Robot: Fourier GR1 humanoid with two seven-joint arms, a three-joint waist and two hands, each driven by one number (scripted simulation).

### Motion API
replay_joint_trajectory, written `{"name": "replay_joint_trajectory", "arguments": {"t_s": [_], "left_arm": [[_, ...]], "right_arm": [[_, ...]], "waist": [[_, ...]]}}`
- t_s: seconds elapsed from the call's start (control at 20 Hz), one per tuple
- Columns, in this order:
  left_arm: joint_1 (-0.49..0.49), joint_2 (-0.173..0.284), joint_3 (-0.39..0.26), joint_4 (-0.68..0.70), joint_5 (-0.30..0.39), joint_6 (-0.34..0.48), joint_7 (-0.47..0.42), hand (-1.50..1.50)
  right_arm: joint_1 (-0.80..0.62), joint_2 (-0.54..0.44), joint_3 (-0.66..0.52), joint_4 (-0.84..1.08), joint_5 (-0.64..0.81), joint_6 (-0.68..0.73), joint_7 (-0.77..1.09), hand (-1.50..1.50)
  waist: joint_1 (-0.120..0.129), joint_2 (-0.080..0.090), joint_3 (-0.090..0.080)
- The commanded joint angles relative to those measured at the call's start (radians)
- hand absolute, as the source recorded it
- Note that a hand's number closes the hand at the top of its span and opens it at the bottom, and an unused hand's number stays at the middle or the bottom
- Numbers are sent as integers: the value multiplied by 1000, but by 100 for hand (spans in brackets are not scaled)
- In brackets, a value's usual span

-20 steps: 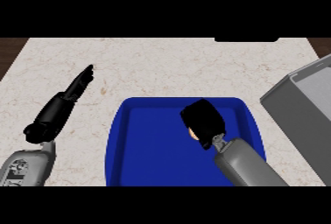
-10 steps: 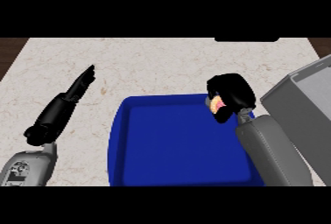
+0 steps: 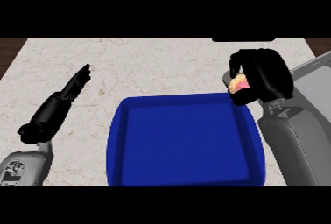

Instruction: Pick the cupcake from the tray and place it in the cardboard box

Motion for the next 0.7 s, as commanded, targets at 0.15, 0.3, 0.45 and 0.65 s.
{"name": "replay_joint_trajectory", "arguments": {"t_s": [0.15,0.3,0.45,0.65], "left_arm": [[26,-3,-12,-5,-23,1,-18,0],[23,3,1,-42,7,-19,20,0],[-30,-7,14,-20,22,-22,56,0],[15,-10,-6,-17,-20,-20,5,0]], "right_arm": [[-22,27,-215,-129,-24,-62,220,150],[-47,-75,-345,-67,-47,-80,191,150],[-58,-125,-421,-69,-85,-55,200,150],[-97,-204,-512,84,-113,-96,149,150]], "waist": [[-2,1,1],[11,4,1],[5,5,1],[16,7,1]]}}
